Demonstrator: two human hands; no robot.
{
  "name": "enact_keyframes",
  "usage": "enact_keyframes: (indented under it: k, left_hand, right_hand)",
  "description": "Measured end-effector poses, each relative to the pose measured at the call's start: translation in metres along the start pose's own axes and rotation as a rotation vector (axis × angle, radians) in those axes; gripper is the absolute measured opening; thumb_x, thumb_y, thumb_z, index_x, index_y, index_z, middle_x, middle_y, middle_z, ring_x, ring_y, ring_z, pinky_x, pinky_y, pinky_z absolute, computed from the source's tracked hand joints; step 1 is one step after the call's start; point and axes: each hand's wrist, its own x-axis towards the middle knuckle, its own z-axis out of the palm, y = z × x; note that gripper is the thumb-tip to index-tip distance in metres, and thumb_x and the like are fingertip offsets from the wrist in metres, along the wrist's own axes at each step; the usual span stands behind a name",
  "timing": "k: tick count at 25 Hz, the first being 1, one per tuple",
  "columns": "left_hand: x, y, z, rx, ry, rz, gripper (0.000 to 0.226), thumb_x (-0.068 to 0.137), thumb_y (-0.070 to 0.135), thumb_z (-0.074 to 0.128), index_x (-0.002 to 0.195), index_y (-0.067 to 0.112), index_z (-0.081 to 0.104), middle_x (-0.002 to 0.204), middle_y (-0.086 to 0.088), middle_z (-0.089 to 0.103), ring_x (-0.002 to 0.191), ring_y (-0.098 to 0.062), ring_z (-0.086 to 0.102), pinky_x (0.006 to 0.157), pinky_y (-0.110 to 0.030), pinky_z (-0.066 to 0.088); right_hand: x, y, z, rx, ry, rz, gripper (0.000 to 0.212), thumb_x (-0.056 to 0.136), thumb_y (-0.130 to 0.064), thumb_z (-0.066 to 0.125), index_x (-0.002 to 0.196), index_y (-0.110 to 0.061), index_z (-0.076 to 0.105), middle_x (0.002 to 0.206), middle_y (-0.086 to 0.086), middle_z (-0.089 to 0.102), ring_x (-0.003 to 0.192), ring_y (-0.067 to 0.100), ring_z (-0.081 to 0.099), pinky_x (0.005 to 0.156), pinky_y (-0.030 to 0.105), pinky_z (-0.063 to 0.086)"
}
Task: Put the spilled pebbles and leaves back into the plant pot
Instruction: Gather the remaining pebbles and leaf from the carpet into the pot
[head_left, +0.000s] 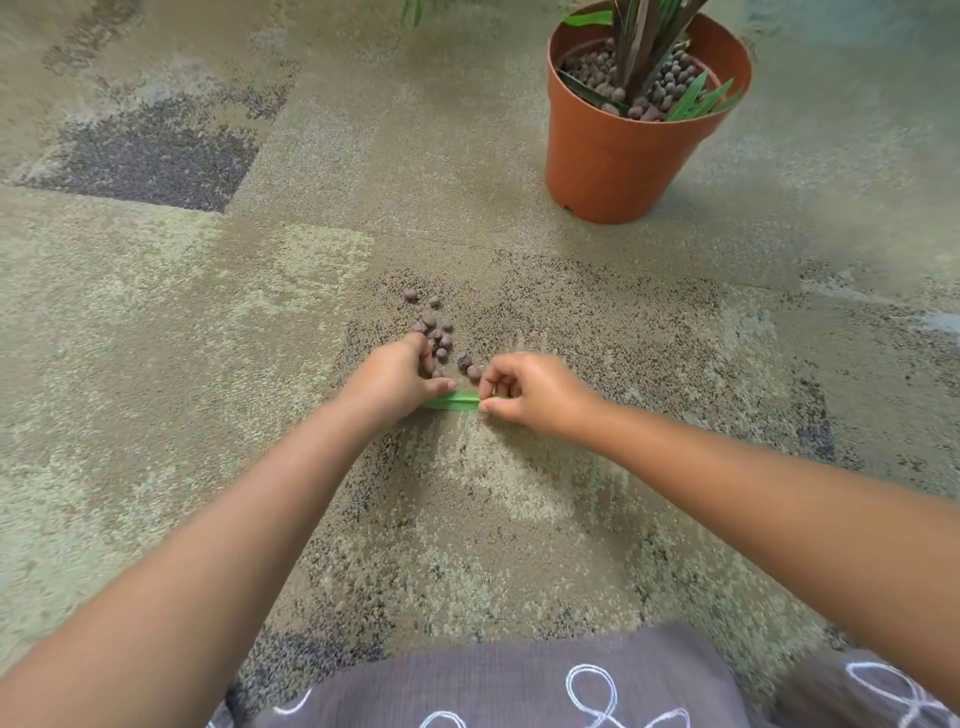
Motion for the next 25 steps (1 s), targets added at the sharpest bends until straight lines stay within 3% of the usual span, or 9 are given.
enact_keyframes:
  k: [4,7,9,14,17,22,25]
  left_hand:
    - [-0.003,0.003,0.004,-0.039,0.014,-0.002,0.017,0.082,0.029,0.062,0.084,0.016,0.05,0.073,0.0,0.059,0.058,-0.015,0.055,0.057,-0.035,0.053]
    - [-0.001,0.003,0.001,-0.124,0.04,-0.025,0.011,0.086,0.026,0.056,0.086,0.016,0.05,0.07,0.002,0.056,0.051,-0.011,0.048,0.042,-0.022,0.04]
    - [0.001,0.005,-0.006,-0.285,0.104,-0.079,0.011,0.089,0.026,0.052,0.084,0.016,0.05,0.067,0.003,0.055,0.049,-0.011,0.046,0.042,-0.02,0.037]
    - [0.003,0.001,-0.023,-0.56,0.259,-0.129,0.019,0.089,0.026,0.048,0.073,0.017,0.043,0.068,0.002,0.047,0.058,-0.014,0.043,0.057,-0.029,0.04]
    - [0.008,-0.001,-0.027,-0.907,0.165,-0.241,0.012,0.09,0.023,0.045,0.084,0.013,0.046,0.064,0.0,0.042,0.053,-0.012,0.039,0.049,-0.024,0.034]
    - [0.011,0.003,-0.022,-1.267,0.066,-0.431,0.017,0.091,0.019,0.046,0.075,0.012,0.048,0.061,0.002,0.044,0.052,-0.01,0.042,0.043,-0.019,0.037]
    - [0.012,0.009,-0.019,-1.259,0.047,-0.433,0.016,0.091,0.016,0.047,0.077,0.01,0.049,0.063,0.001,0.045,0.054,-0.011,0.044,0.043,-0.018,0.042]
  right_hand:
    - [0.012,-0.001,-0.014,-0.134,0.064,-0.078,0.012,0.084,-0.018,0.063,0.095,-0.019,0.061,0.082,-0.008,0.055,0.069,0.006,0.051,0.057,0.015,0.042]
    - [0.025,-0.01,-0.018,-0.135,0.036,-0.045,0.029,0.082,-0.02,0.064,0.11,-0.02,0.056,0.088,-0.005,0.057,0.074,0.009,0.057,0.063,0.017,0.048]
    - [0.031,-0.016,-0.016,-0.103,-0.057,0.005,0.038,0.081,-0.02,0.065,0.116,-0.019,0.052,0.09,-0.004,0.057,0.07,0.01,0.059,0.056,0.017,0.05]
    - [0.039,-0.019,-0.009,-0.067,-0.097,0.078,0.022,0.081,-0.01,0.065,0.098,-0.016,0.052,0.084,0.003,0.062,0.061,0.013,0.062,0.047,0.018,0.051]
    - [0.039,-0.017,-0.011,-0.034,-0.133,0.093,0.008,0.084,-0.008,0.062,0.087,-0.012,0.056,0.083,0.007,0.065,0.057,0.013,0.061,0.053,0.026,0.057]
    - [0.027,-0.006,-0.024,0.1,-0.116,0.205,0.011,0.083,-0.006,0.063,0.081,-0.015,0.056,0.08,0.007,0.066,0.058,0.014,0.063,0.06,0.029,0.059]
    - [0.02,0.0,-0.047,0.205,-0.004,0.28,0.009,0.083,-0.003,0.061,0.085,-0.012,0.059,0.078,0.007,0.066,0.059,0.013,0.064,0.06,0.024,0.058]
